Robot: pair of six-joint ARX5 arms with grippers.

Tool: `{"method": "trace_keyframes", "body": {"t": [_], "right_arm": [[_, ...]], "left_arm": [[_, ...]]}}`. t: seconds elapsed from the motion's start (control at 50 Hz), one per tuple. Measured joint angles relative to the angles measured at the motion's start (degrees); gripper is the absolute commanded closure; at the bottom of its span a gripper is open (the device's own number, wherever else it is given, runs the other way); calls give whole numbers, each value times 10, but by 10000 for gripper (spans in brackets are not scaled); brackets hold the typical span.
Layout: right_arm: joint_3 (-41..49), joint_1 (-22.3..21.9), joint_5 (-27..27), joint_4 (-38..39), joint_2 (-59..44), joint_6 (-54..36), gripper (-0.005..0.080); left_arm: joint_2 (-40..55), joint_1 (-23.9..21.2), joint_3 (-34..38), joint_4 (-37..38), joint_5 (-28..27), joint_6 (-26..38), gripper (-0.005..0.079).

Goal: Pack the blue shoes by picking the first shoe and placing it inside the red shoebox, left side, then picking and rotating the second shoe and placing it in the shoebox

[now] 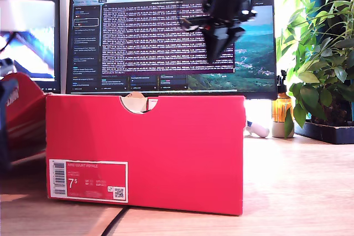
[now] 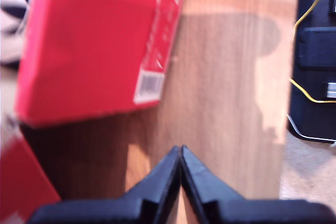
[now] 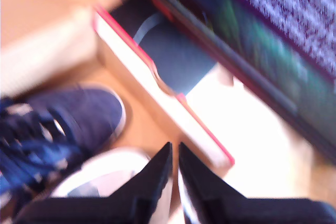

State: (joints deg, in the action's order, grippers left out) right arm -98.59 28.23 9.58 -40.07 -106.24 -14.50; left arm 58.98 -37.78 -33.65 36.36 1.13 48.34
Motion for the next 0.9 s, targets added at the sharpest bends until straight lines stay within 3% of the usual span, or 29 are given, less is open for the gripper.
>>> {"method": "trace_keyframes", "body": {"t": [0.1,0.34,0.56,0.7,0.9], "right_arm": [[0,-16,-7,-26,0,8,760],[0,-50,-71,-71,0,40,760],[0,-78,-76,-101,0,52,760],[5,-99,-76,-102,0,66,760],[147,-129,-75,-24,71,83,760]], "left_arm": [[-53,-9,0,7,5,-3,761],[-153,-15,0,10,5,-92,761],[-188,-14,0,10,-6,-201,756],[-188,-5,0,4,-6,-234,756],[-188,36,0,-77,-11,-269,756]]}}
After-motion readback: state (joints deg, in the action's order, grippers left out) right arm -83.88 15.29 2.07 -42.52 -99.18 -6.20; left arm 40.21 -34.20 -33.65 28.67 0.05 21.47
